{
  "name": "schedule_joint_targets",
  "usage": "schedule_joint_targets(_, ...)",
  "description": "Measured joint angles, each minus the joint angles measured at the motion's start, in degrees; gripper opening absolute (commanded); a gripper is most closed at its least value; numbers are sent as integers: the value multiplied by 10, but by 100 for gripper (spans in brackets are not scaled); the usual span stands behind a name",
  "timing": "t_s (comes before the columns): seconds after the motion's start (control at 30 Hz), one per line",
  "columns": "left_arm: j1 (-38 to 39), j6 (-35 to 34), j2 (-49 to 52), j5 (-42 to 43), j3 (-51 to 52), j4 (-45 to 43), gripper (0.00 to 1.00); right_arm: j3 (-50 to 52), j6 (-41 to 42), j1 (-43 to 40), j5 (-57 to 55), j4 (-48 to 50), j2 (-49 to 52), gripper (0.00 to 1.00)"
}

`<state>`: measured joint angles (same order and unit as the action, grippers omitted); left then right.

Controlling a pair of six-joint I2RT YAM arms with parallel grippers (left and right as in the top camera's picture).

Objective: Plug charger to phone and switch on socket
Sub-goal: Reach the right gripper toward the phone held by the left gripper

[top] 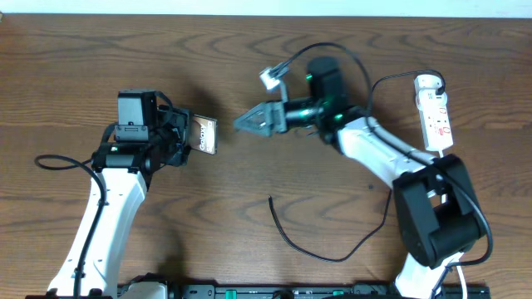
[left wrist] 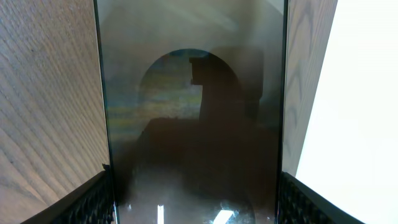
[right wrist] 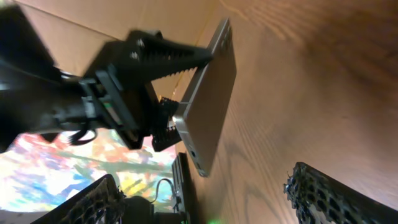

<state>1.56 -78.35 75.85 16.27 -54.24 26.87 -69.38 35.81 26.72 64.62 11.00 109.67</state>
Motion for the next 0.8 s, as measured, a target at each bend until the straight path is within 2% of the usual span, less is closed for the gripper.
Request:
schedule_joint_targets(0.2,4,0,0,-13,0,0,7,0,3,63,-67,0,0,82)
schedule_joint_targets(0.47,13,-5,0,-14,0,0,7,0,7,91,-136,0,0,74)
schedule_joint_targets(0.8,57,-80,0,-14,0,6,7,0,9,107,-196,2,0,68)
